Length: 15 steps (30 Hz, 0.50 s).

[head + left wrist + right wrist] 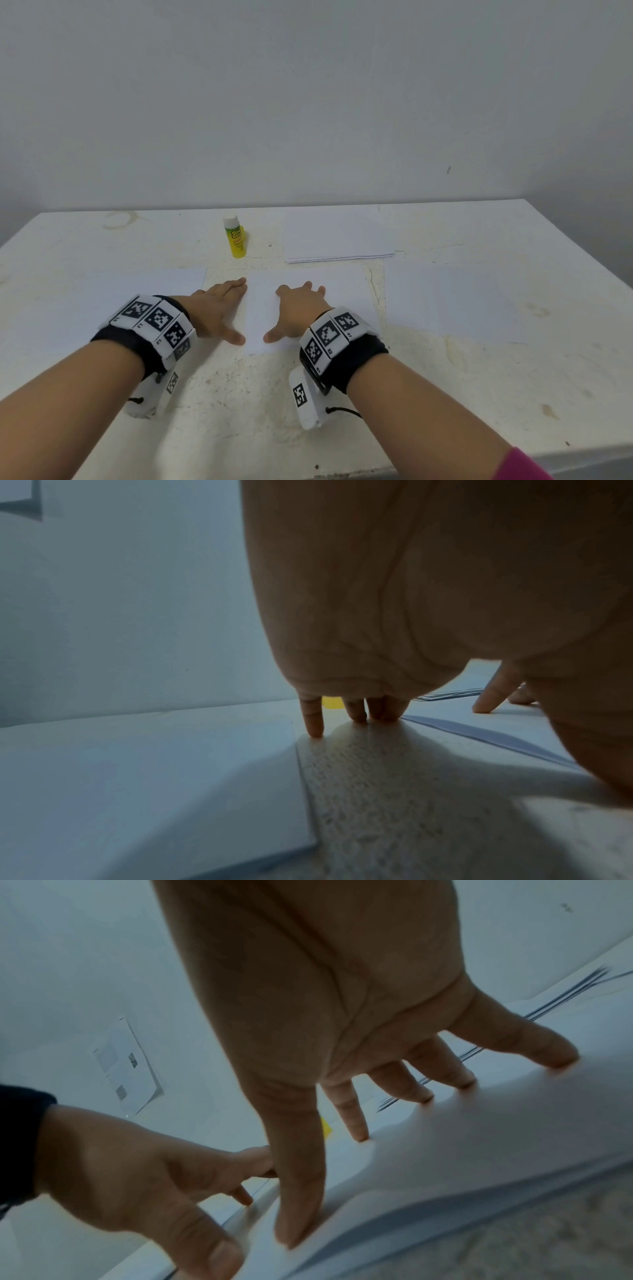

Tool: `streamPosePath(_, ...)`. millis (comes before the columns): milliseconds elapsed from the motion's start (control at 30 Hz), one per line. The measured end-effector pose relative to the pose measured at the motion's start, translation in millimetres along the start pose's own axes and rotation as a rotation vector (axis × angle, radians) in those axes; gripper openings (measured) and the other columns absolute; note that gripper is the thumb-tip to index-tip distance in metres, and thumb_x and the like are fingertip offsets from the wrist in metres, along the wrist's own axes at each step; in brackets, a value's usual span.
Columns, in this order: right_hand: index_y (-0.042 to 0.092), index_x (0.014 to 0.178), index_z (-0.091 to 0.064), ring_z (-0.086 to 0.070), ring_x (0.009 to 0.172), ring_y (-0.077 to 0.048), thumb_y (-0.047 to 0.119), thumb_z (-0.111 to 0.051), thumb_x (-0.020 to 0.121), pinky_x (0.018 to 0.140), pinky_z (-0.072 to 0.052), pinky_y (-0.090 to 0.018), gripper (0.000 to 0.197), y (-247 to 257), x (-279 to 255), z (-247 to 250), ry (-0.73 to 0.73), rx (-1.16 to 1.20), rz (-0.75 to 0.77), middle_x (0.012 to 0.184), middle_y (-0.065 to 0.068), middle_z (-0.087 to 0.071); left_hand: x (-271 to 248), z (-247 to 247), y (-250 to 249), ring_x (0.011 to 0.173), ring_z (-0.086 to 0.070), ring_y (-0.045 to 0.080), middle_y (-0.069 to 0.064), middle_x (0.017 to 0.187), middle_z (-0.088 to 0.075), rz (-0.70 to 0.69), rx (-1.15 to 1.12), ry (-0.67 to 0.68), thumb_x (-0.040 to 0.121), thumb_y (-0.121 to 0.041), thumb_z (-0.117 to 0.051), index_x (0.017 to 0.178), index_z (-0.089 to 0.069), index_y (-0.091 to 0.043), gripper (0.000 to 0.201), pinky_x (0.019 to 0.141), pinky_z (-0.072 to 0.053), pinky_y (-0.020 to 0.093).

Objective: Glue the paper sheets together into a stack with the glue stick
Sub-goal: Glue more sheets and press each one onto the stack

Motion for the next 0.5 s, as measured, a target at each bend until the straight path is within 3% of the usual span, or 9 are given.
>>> streamPosePath(100, 0.019, 0.146, -0.019, -0.003, 0.142, -0.045, 0.051, -0.078, 0.071, 0.108, -0.023, -0.065, 0.101, 2.0, 3.8, -4.9, 0.019, 0.039, -0.053, 0.151, -0.023, -0.018, 0.1, 1.5, -0.9, 0.148, 0.003, 0.016, -0.001, 0.159, 0.018, 0.005, -0.017, 0.001, 0.088, -0.054, -0.057, 0.152, 0.013, -0.011, 0.104, 0.119, -0.010, 0.037)
streamPosePath(167, 0.018, 0.146, -0.017, -0.001, 0.143, -0.046, 0.052, -0.078, 0.071, 0.108, -0.021, -0.066, 0.102, 4.7, 8.7, -8.0, 0.032, 0.020, -0.054, 0.152, -0.026, -0.017, 0.3, 1.3, -0.6, 0.148, 0.003, 0.016, -0.001, 0.159, 0.018, 0.008, -0.022, 0.009, 0.088, -0.054, -0.057, 0.152, 0.014, -0.012, 0.104, 0.119, -0.010, 0.038)
streamPosePath(300, 0.017, 0.144, -0.021, -0.008, 0.141, -0.047, 0.044, -0.072, 0.081, 0.106, -0.027, -0.065, 0.085, 4.6, 6.8, -5.7, 0.012, 0.042, -0.054, 0.149, -0.023, -0.024, -0.5, 2.0, -0.7, 0.148, 0.006, 0.016, -0.002, 0.159, 0.020, 0.009, -0.035, 0.017, 0.090, -0.053, -0.055, 0.151, 0.015, -0.012, 0.102, 0.119, -0.008, 0.039)
streamPosePath(433, 0.014, 0.145, -0.028, -0.013, 0.144, -0.038, 0.043, -0.051, 0.095, 0.115, -0.012, -0.056, 0.062, 2.7, 5.1, -1.9, -0.006, -0.020, -0.011, 0.147, -0.021, -0.035, 0.6, 4.2, -2.5, 0.148, 0.007, 0.017, -0.001, 0.159, 0.021, 0.016, -0.060, 0.028, 0.089, -0.060, -0.050, 0.152, 0.014, -0.011, 0.102, 0.119, -0.007, 0.039)
streamPosePath(500, 0.014, 0.145, -0.032, -0.016, 0.143, -0.035, 0.042, -0.042, 0.099, 0.117, -0.010, -0.051, 0.055, 1.2, 2.7, 1.9, -0.007, -0.034, 0.008, 0.146, -0.018, -0.038, 1.0, 1.9, -3.6, 0.148, 0.005, 0.017, 0.000, 0.159, 0.019, 0.022, -0.027, 0.007, 0.087, -0.062, -0.052, 0.151, 0.013, -0.010, 0.106, 0.119, -0.008, 0.040)
Point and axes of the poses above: each hand's wrist, its own x-axis towards the middle knuckle, its own z-axis out of the back of the hand, y = z × x, the point moved 1 cm from there along x, towards the middle knuckle
